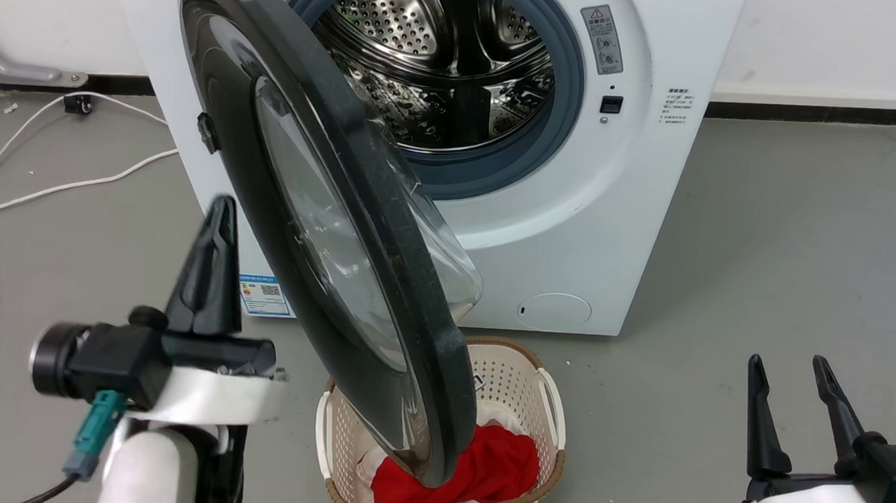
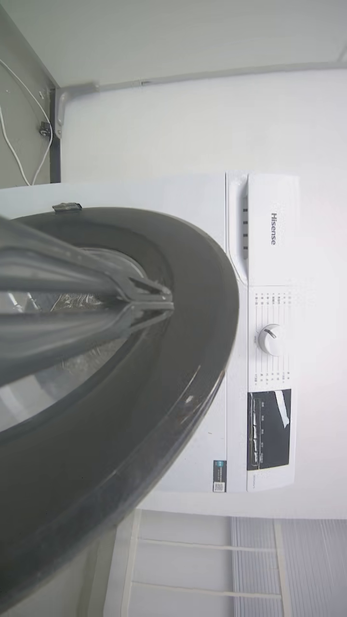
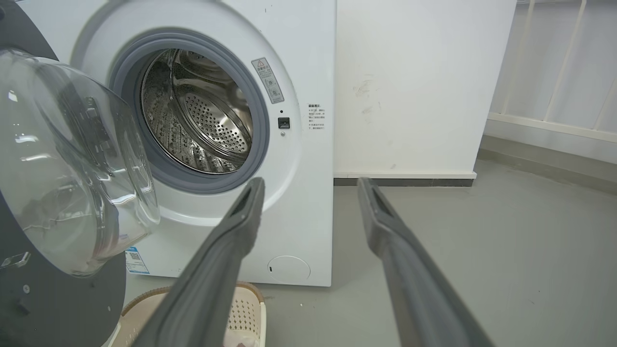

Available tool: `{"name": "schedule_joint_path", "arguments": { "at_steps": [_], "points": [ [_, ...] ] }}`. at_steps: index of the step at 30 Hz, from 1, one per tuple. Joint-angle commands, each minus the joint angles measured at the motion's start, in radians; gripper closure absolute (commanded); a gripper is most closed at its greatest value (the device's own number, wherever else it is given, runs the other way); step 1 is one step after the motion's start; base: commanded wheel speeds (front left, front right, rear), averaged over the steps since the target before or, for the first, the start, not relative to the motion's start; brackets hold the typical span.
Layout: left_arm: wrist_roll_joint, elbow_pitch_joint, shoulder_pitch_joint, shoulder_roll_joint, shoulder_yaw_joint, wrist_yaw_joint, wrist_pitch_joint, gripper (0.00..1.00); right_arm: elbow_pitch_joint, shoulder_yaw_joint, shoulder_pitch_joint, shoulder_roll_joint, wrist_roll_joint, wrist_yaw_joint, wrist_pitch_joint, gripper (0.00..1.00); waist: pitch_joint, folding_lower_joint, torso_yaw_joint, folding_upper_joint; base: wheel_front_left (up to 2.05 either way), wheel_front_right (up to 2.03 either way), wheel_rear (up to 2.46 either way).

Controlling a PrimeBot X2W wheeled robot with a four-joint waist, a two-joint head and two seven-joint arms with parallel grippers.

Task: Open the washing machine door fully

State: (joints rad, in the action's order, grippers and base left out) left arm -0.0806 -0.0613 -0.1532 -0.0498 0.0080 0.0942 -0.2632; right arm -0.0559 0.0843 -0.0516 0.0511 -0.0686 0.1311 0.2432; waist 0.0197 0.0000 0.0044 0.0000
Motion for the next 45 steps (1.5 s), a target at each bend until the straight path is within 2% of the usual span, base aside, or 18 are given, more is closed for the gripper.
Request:
{"name": "schedule_joint_path", "arguments": {
  "at_steps": [1, 11, 13, 17, 23, 29, 38, 45],
  "points": [
    [0.005, -0.031, -0.019, -0.001, 0.003, -0.006, -0.002, 1.0, -0.001, 0.0, 0.014, -0.002, -0.001, -0.001, 0.005, 0.0, 0.0, 0.0, 0.0, 0.0, 0.0, 0.0, 0.0],
    [0.015, -0.282, -0.103, -0.001, -0.005, -0.025, -0.002, 1.0, -0.005, -0.002, 0.015, -0.002, -0.002, -0.001, 0.005, 0.0, -0.005, 0.0, -0.011, 0.0, 0.0, 0.0, 0.0],
    [0.006, -0.357, -0.125, -0.001, -0.066, -0.018, -0.002, 1.0, -0.006, 0.002, 0.013, -0.002, -0.003, -0.001, 0.004, 0.0, -0.005, 0.0, -0.014, 0.0, 0.0, 0.0, 0.0],
    [-0.006, -0.399, -0.145, -0.001, -0.175, -0.004, -0.002, 1.0, -0.007, 0.003, 0.014, -0.002, -0.006, -0.001, 0.004, 0.0, -0.006, 0.0, -0.015, 0.0, 0.0, 0.0, 0.0],
    [-0.036, -0.365, -0.124, -0.001, -0.371, 0.02, 0.022, 1.0, -0.013, -0.002, 0.012, -0.002, -0.015, -0.001, 0.0, 0.0, 0.001, 0.0, -0.016, 0.0, 0.0, 0.0, 0.0],
    [-0.084, -0.306, -0.056, -0.021, -0.506, 0.03, 0.122, 1.0, -0.013, -0.007, 0.006, -0.002, -0.017, -0.001, -0.001, 0.0, 0.006, 0.0, -0.018, 0.0, 0.0, 0.0, 0.0],
    [-0.152, -0.224, 0.092, -0.091, -0.604, 0.033, 0.297, 1.0, -0.012, -0.008, -0.008, -0.002, -0.021, -0.001, -0.005, 0.0, 0.011, 0.0, -0.011, 0.0, 0.0, 0.0, 0.0],
    [-0.167, -0.141, 0.125, -0.102, -0.624, 0.029, 0.312, 1.0, -0.017, -0.014, -0.002, -0.002, -0.026, -0.001, -0.006, 0.0, 0.008, 0.0, -0.007, 0.0, 0.0, 0.0, 0.0]
  ]
}}
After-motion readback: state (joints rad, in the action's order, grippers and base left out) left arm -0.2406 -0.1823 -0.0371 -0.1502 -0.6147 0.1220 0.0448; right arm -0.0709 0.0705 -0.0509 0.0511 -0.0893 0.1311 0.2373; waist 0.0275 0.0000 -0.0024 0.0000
